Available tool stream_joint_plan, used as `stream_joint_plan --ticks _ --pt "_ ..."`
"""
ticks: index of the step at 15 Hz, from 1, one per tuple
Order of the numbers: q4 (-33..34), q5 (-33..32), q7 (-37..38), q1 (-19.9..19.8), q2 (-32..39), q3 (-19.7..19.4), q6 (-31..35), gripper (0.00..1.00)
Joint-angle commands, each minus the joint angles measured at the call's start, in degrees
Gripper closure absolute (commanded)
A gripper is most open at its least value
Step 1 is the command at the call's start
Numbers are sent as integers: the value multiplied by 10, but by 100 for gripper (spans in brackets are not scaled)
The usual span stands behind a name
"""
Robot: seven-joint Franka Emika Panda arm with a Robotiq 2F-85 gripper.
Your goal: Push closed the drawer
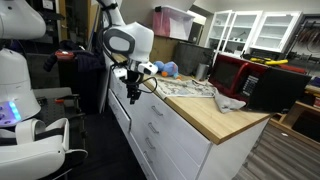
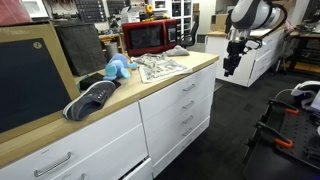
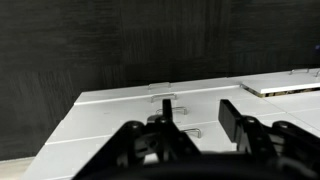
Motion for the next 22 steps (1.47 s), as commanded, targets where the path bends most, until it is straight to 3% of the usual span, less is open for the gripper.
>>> stream_joint_plan --ticks 1,3,6,9,12,15,22 --pt "11 122 -29 87 -112 -97 -160 16" --pt "21 115 -3 152 -168 -178 -253 1" --pt "43 54 58 275 -253 -318 -378 0" --pt "62 5 111 369 -321 -403 -455 0" --pt "65 -28 145 432 -385 -435 -477 0" --pt "61 -54 166 471 -437 -438 -462 0" --pt "64 -55 188 500 -460 -449 -461 0"
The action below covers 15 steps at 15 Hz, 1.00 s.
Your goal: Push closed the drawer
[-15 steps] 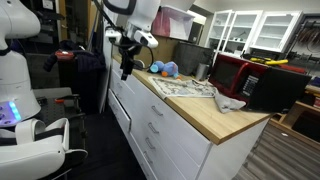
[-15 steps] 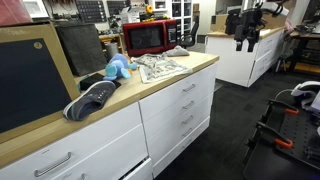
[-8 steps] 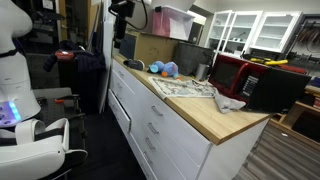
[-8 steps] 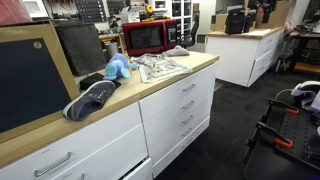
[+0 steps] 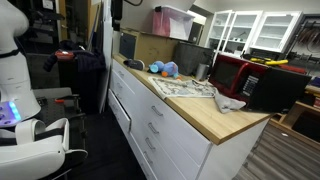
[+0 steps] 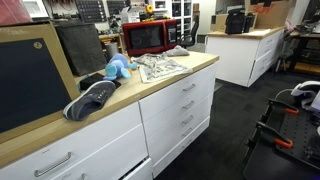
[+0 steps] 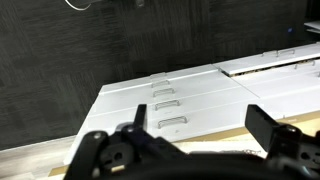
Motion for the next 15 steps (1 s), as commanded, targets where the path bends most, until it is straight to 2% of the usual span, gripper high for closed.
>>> stream_joint_plan --ticks 1,2,8,15 --pt "1 -11 11 22 0 -17 -1 0" --pt "-15 -17 4 19 -12 -19 13 0" --pt "14 -21 21 37 28 -10 63 0" --pt "65 -19 79 63 91 15 7 0"
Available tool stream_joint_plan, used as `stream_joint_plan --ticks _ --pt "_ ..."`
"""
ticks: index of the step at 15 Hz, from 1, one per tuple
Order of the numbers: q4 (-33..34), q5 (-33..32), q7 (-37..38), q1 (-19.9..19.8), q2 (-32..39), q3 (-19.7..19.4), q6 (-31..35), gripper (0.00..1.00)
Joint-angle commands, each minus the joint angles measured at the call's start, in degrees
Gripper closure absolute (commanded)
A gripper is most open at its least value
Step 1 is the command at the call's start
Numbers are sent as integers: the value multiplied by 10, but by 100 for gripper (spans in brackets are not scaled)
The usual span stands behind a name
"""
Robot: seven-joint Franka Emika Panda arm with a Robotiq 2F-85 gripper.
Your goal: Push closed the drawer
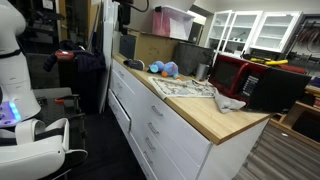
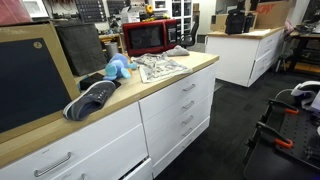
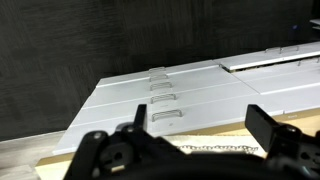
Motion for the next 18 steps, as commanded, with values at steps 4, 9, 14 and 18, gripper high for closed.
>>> stream_joint_plan --ticks 4,9,14,18 --pt "78 -10 61 15 53 22 -68 0" --pt "110 -11 70 17 51 24 -95 0" --pt "112 -3 51 21 44 16 -90 0" --pt "124 -3 51 22 43 16 -103 0"
